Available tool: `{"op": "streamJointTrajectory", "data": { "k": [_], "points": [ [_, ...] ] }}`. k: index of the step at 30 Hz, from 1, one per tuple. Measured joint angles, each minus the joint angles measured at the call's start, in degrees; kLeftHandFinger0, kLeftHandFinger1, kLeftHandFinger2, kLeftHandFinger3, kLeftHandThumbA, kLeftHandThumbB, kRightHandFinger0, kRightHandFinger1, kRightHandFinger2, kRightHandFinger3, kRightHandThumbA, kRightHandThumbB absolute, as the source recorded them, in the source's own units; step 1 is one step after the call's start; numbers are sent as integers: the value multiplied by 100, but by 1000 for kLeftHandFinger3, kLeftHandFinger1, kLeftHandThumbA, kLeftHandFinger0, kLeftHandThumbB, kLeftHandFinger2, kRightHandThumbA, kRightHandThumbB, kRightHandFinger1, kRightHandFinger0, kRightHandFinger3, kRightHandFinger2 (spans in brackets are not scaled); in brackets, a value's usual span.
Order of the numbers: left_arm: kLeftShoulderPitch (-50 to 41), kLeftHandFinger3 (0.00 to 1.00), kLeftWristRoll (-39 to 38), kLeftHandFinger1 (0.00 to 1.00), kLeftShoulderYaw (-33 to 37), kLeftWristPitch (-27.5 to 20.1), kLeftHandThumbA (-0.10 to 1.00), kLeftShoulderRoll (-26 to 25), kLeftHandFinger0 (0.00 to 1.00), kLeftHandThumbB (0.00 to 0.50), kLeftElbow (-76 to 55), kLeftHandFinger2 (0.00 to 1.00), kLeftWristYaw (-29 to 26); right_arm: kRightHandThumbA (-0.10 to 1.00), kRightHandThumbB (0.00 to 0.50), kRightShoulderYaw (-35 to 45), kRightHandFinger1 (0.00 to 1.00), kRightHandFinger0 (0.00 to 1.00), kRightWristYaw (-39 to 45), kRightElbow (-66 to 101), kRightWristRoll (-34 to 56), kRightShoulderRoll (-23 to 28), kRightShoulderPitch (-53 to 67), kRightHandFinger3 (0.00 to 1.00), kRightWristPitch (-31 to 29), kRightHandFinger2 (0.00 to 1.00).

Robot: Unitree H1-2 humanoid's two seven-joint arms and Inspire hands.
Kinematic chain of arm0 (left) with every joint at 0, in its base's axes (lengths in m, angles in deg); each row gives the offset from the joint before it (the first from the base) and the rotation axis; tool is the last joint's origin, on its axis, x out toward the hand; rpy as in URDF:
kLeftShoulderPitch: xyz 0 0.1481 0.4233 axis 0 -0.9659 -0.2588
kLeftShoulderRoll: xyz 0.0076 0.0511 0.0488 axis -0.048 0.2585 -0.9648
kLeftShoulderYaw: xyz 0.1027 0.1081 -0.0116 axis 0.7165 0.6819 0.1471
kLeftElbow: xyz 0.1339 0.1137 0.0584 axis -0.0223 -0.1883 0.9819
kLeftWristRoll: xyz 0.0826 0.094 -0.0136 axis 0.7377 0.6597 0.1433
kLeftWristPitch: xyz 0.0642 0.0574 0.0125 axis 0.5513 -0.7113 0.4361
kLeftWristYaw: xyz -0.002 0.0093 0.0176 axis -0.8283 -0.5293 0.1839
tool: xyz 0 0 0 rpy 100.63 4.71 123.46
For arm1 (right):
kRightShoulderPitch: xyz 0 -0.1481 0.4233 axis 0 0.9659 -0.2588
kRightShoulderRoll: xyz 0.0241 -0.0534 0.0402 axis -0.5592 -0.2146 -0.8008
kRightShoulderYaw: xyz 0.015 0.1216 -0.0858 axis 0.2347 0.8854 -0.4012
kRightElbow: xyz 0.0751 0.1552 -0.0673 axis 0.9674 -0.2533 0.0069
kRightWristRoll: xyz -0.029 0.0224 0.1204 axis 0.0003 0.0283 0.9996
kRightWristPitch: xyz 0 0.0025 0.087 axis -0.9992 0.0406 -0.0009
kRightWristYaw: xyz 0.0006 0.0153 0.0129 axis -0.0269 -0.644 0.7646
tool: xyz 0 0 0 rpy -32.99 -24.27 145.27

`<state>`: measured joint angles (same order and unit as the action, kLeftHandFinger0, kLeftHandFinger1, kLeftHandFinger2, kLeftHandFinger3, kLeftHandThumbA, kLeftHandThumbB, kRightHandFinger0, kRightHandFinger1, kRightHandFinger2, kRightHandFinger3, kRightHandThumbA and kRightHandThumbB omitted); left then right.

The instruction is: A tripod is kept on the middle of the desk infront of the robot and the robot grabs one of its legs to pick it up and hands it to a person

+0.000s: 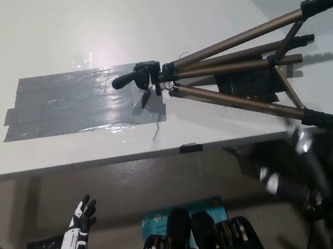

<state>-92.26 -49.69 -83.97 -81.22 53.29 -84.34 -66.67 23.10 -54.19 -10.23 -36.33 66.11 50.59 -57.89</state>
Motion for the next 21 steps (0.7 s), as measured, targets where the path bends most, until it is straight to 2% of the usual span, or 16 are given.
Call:
{"op": "streamJointTrajectory", "data": {
  "k": [2,5,7,9,15,16,18,20,21],
  "points": [
    [-10,1000,5,1000,1,-18,1000,13,1000,79,-1,1000,0,698,305,150,1000,1000,71,328,-196,235,-631,1000,171,1000],
    [-48,1000,6,1000,-2,-79,1000,28,1000,68,3,1000,0,779,350,207,1000,1000,258,264,-275,528,-1462,1000,460,1000],
    [-66,1000,6,1000,-5,-108,1000,38,1000,64,4,1000,-1,823,342,207,1000,1000,343,159,-311,622,-1796,1000,579,1000],
    [-82,1000,5,1000,-11,-142,1000,54,1000,64,12,1000,0,831,355,181,1000,1000,470,-184,-402,773,-2327,1000,758,1000],
    [-80,1000,11,1000,-24,-220,1000,65,1000,70,12,1000,0,741,367,-105,1000,1000,823,-1051,-631,1092,-3289,1000,1103,1000],
    [-81,1000,12,1000,-24,-225,1000,68,1000,71,12,1000,0,748,377,-162,1000,1000,878,-1162,-667,1121,-3383,1000,1154,1000],
    [-78,1000,14,1000,-22,-230,1000,72,1000,87,15,1000,0,803,434,-262,1000,1000,987,-1342,-712,1175,-3539,1000,1225,1000],
    [-76,1000,19,1000,-25,-232,1000,75,1000,65,15,1000,0,849,490,-550,1000,1000,1194,-1825,-850,1291,-3860,1000,1319,1000],
    [-76,1000,19,1000,-26,-232,1000,74,1000,60,15,1000,0,882,499,-615,1000,1000,1230,-1945,-876,1307,-3933,1000,1327,1000]
  ]
}}
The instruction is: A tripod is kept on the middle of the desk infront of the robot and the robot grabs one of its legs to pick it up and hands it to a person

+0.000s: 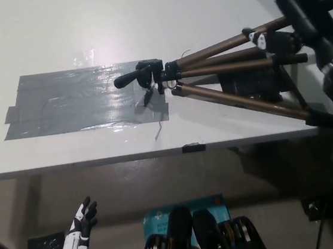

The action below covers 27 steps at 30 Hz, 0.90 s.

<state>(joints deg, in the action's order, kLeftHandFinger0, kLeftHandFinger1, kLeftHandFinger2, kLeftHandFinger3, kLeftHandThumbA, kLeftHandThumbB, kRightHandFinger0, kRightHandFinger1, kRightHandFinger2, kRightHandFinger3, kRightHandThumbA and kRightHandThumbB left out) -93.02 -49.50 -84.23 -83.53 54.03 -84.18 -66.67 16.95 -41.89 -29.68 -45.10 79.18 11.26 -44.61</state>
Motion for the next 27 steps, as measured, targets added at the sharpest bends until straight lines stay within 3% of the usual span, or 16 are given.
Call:
{"op": "streamJointTrajectory", "data": {
  "k": [4,8,12,17,24,27],
  "points": [
    [49,1000,9,1000,2,0,1000,5,1000,55,-1,1000,0,878,500,-417,1000,1000,252,-734,-185,96,-406,1000,74,1000],
    [89,1000,22,1000,4,1,1000,3,1000,93,-5,1000,1,813,500,-693,1000,1000,534,-1089,-238,126,-566,1000,128,1000],
    [94,1000,39,1000,5,5,1000,0,1000,73,-15,1000,2,866,500,-932,1000,1000,898,-1131,-250,122,-567,1000,224,1000],
    [95,1000,39,1000,4,4,1000,-15,1000,82,-15,1000,4,873,500,-1176,1000,1000,1174,-1225,-315,121,-573,1000,278,1000],
    [88,1000,40,1000,7,5,1000,-17,1000,83,-12,1000,4,725,484,-1563,1000,1000,867,-1838,-771,96,-854,1000,164,1000],
    [89,1000,40,1000,7,8,1000,-17,1000,87,-10,1000,4,639,500,-1742,1000,1000,528,-2161,-965,86,-917,1000,60,1000]
  ]
}}
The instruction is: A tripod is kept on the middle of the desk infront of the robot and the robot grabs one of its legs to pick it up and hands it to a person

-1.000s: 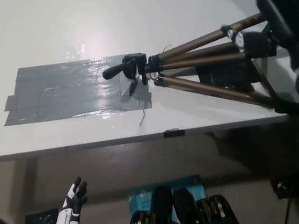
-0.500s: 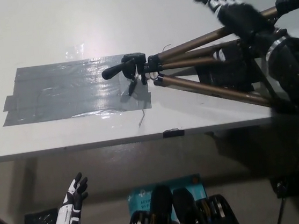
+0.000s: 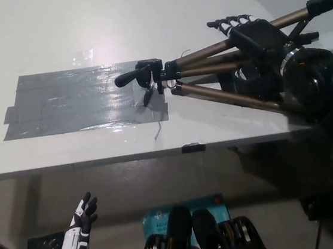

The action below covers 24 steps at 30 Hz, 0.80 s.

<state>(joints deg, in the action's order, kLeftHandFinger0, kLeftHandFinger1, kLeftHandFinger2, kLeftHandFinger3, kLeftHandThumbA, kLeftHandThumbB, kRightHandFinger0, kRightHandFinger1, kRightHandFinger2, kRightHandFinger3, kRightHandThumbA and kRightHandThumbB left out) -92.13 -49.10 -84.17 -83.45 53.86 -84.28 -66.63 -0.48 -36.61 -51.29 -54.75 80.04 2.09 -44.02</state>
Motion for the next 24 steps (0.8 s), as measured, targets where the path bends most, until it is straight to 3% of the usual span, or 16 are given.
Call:
{"op": "streamJointTrajectory", "data": {
  "k": [6,10,15,16,18,19,20,21,22,23,24],
  "points": [
    [2,1000,0,1000,1,9,1000,1,1000,84,0,1000,1,610,495,-292,1000,1000,-676,-509,-360,-4,-56,1000,-138,1000],
    [5,1000,0,1000,1,10,1000,0,1000,83,0,1000,1,514,500,-456,1000,1000,-1069,-814,-580,-6,-137,1000,-198,1000],
    [6,1000,1,1000,1,13,1000,-2,1000,83,-2,1000,2,528,485,-722,1000,1000,-1611,-1343,-868,-13,-283,1000,-285,1000],
    [6,1000,1,1000,1,14,1000,-4,1000,77,-3,1000,2,524,470,-776,1000,1000,-1734,-1471,-916,-17,-323,1000,-302,1000],
    [7,1000,1,1000,1,16,1000,-4,1000,75,-3,1000,4,410,355,-862,1000,1000,-1910,-1645,-1011,-23,-386,1000,-334,1000],
    [8,1000,1,1000,2,16,1000,-4,1000,75,-4,1000,5,376,347,-872,995,1000,-1945,-1665,-1021,-24,-396,1000,-340,959],
    [12,1000,0,1000,2,17,1000,-3,1000,73,-3,1000,7,159,313,-921,695,823,-2078,-1766,-1078,-25,-420,838,-355,681],
    [14,1000,0,1000,2,17,1000,-4,1000,65,-3,1000,7,-44,313,-951,502,594,-2178,-1833,-1114,-28,-435,662,-369,529],
    [18,1000,-1,1000,2,18,1000,-4,1000,68,-3,1000,8,-98,320,-976,292,313,-2267,-1886,-1137,-30,-442,456,-380,343],
    [22,1000,-1,1000,2,18,1000,-4,1000,60,-2,1000,8,-100,310,-1003,119,77,-2368,-1940,-1175,-33,-444,309,-397,223],
    [22,1000,-1,1000,2,20,1000,-3,1000,57,-2,1000,8,-100,294,-1029,12,3,-2488,-2005,-1215,-43,-444,210,-412,134]
  ]
}}
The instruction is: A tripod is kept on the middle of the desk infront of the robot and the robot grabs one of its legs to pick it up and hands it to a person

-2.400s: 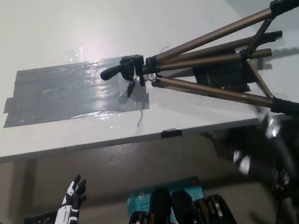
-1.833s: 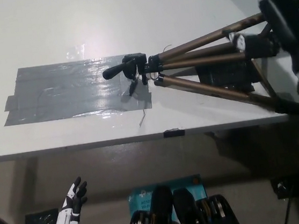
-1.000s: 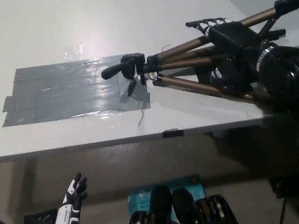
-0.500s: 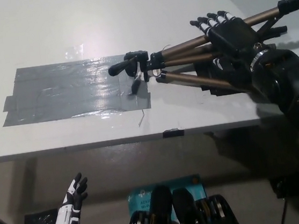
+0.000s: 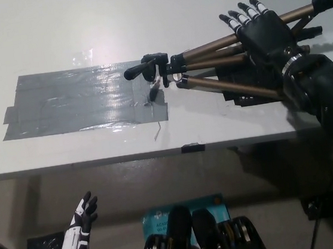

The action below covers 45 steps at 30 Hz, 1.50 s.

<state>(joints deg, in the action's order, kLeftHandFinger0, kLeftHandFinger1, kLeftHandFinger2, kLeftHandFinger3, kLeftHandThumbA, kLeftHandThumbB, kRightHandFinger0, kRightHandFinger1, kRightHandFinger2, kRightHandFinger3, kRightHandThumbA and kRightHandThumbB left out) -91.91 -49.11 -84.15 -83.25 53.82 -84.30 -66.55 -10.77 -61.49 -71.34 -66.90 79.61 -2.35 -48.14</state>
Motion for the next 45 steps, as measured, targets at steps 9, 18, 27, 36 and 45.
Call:
{"op": "streamJointTrajectory", "data": {
  "k": [9,18,27,36,45],
  "points": [
    [5,1000,0,1000,11,3,1000,-1,970,29,3,987,1,-100,304,-220,91,0,-897,-500,-250,-64,-88,118,-72,582],
    [20,1000,0,967,36,12,1000,-1,925,19,4,910,6,-100,279,-293,186,0,-1690,-861,-378,-65,-123,175,-199,703],
    [73,1000,-17,969,90,57,1000,-44,932,64,-14,894,54,-100,243,176,12,0,-2049,-37,-375,19,-176,141,-484,486],
    [62,1000,-134,934,139,110,1000,-92,888,79,-30,878,204,-100,277,729,51,0,-2304,988,-399,11,-634,413,-739,554],
    [-41,987,-194,925,165,116,1000,-103,913,95,-42,851,253,-100,339,774,4,0,-2258,1057,-429,-270,-654,528,-873,415]
  ]
}}
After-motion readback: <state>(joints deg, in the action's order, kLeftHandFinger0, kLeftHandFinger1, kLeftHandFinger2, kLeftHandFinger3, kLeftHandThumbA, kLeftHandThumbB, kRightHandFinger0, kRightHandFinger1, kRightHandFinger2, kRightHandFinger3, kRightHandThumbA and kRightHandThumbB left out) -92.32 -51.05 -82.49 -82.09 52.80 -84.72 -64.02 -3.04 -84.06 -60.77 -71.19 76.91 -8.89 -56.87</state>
